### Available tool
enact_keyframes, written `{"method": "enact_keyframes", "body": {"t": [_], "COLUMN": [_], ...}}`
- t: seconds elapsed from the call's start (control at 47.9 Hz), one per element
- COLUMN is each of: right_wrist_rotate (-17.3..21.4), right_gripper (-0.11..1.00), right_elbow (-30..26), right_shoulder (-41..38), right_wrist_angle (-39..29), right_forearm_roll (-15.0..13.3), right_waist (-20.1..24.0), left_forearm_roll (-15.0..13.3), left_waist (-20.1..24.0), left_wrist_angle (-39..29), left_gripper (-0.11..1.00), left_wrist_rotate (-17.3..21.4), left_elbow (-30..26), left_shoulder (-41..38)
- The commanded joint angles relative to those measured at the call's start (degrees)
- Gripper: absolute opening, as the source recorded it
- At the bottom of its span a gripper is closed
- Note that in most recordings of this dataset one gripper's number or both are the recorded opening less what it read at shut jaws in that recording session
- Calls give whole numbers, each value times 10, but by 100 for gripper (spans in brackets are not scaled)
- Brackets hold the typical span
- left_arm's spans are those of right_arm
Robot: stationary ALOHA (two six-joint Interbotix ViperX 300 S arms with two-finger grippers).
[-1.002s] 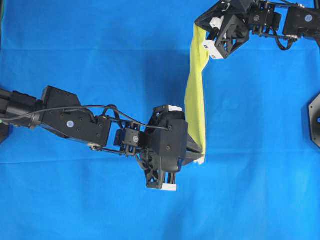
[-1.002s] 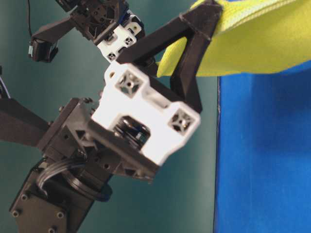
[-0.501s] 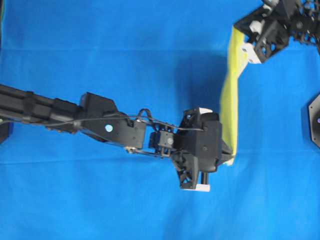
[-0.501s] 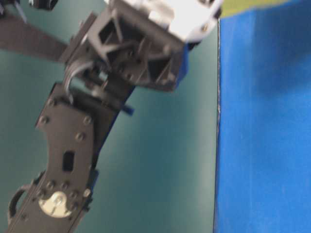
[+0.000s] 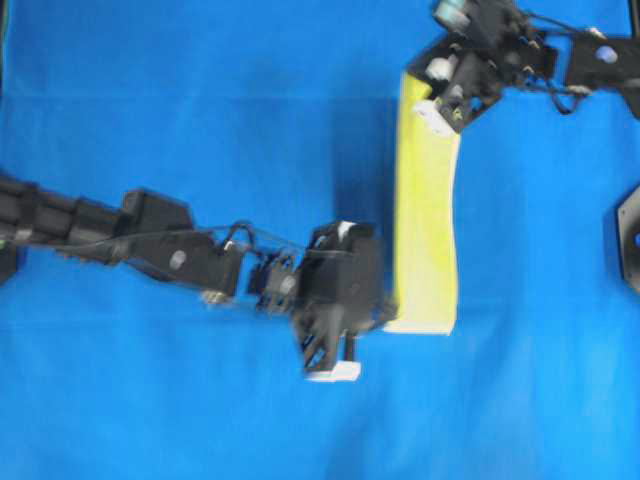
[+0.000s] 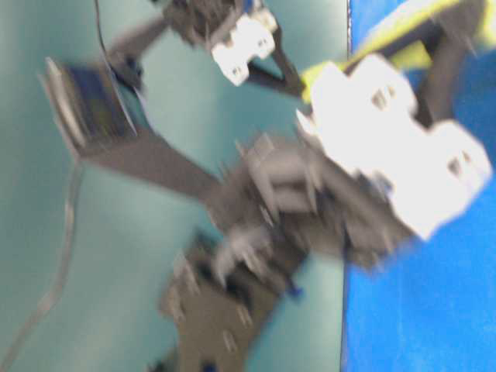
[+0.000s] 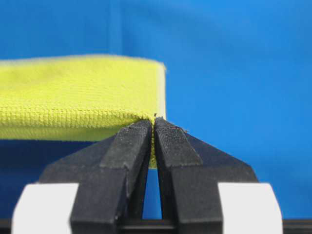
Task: Fold the yellow towel.
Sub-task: 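Lay the strip down vertically on the table with both grippers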
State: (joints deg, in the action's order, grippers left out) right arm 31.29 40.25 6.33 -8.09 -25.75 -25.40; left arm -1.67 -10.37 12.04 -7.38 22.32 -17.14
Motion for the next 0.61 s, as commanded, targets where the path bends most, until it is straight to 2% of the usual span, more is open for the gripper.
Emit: {"method": "enact_keyframes", "body": {"t": [0.0,0.083,0.209,0.438,0.584], "right_wrist_rotate": [-2,-2,-2,-8,-18], "right_gripper": [1,1,1,1,1], "right_elbow": [-47,-71,-91,-90,-87], "right_shoulder": [-33,-60,-83,-85,-85], "right_wrist_angle": [11,12,11,11,14], "right_forearm_roll": [-1,-1,-1,-2,-15], "right_waist": [8,15,20,27,34], "left_forearm_roll": [-1,-1,-1,0,0], "left_waist": [-11,-12,-13,-14,-11], "left_wrist_angle": [7,7,10,11,11], "left_gripper": [2,2,2,2,2], "left_wrist_rotate": [-18,-37,-44,-39,-38], "left_elbow": [28,64,96,99,91], "left_shoulder": [38,51,64,66,63]}}
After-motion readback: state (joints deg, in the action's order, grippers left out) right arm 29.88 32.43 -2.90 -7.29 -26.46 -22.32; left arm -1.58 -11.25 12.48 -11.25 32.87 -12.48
